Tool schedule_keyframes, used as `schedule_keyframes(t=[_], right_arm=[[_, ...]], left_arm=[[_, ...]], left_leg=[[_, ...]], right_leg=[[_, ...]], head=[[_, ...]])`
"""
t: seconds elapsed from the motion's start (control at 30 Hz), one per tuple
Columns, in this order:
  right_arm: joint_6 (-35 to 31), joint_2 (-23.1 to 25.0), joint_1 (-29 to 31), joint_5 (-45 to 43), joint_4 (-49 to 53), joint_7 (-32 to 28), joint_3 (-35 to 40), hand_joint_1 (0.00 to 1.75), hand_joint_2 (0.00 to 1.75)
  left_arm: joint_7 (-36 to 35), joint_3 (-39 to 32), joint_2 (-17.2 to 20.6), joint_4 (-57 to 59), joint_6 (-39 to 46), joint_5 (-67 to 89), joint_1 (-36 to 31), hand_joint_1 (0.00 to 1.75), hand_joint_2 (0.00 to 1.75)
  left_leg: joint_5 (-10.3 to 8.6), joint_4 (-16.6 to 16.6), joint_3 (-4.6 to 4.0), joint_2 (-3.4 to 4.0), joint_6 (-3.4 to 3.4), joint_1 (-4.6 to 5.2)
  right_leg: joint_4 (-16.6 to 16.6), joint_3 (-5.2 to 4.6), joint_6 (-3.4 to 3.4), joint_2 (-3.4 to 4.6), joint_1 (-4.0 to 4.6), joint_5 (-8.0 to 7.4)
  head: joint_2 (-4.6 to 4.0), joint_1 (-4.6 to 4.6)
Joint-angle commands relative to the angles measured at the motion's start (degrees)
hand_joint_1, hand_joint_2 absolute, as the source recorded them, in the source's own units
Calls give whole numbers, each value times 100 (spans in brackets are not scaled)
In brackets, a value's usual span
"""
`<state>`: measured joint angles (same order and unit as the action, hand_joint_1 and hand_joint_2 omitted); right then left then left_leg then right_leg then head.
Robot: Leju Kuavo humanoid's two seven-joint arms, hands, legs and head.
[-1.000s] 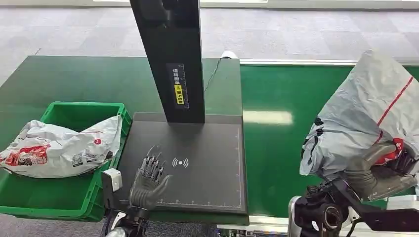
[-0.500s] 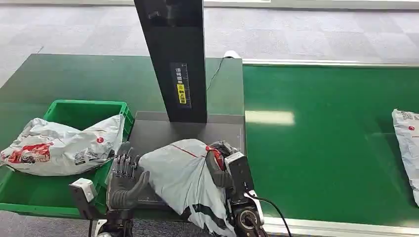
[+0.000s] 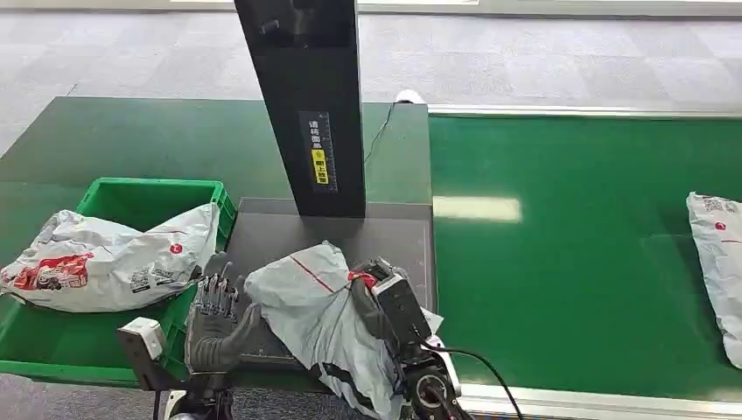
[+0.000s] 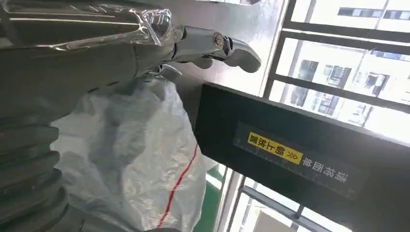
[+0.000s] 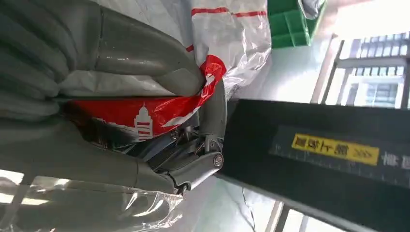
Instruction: Moved the parcel from conveyor to table for the left to box.
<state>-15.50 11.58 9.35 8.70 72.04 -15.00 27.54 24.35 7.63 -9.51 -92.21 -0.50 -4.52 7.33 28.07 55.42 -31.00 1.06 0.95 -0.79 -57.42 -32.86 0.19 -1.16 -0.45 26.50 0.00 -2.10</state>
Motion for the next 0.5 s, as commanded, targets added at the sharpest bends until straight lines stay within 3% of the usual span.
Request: schedule_keyframes(t=[0.03, 0.1, 0.13, 0.17, 0.27, 0.4, 0.5], right_arm=[[106, -150, 119, -31, -336, 9, 123, 175, 175], [14, -124, 99, 4, -317, -8, 65, 175, 175], [-32, -96, 93, -5, -319, -14, 33, 141, 175], [-49, -86, 93, -5, -329, -26, 23, 0, 175], [335, -105, 146, -259, -455, -252, 23, 0, 175], [299, -90, 241, -416, -515, -1038, -128, 0, 175], [251, -75, 210, -381, -293, -1149, -198, 0, 175]], left_arm=[[9, -52, 75, 160, -32, -32, 13, 0, 175], [9, -54, 65, 148, -41, -33, 19, 0, 175], [9, -52, 59, 135, -43, -33, 20, 0, 175], [8, -51, 55, 135, -45, -33, 18, 0, 175], [-2, 17, 100, 242, -109, -25, -69, 0, 175], [112, 356, 347, 320, -374, 379, -165, 0, 175], [138, 610, 425, 361, -612, 682, -175, 0, 175]], left_leg=[[0, -8, 10, -2, -6, 1], [-1, -8, 10, -3, -7, 0], [-1, -7, 9, -5, -5, 0], [0, -6, 9, -3, -4, 0], [-1, -6, 8, -5, -3, 0], [-3, -10, 13, -11, -6, -1], [-3, -7, 9, -14, -7, 2]], right_leg=[[10, 11, 1, 11, -1, -3], [11, 12, 0, 12, -1, -3], [9, 11, -1, 8, -1, -2], [7, 10, -1, 8, -1, -1], [6, 8, -1, 5, -1, -1], [12, 14, -1, 5, 0, -3], [9, 11, 1, 3, -3, -2]], head=[[0, 2], [0, 2], [0, 0], [0, 0], [0, 0], [0, 0], [0, 0]])
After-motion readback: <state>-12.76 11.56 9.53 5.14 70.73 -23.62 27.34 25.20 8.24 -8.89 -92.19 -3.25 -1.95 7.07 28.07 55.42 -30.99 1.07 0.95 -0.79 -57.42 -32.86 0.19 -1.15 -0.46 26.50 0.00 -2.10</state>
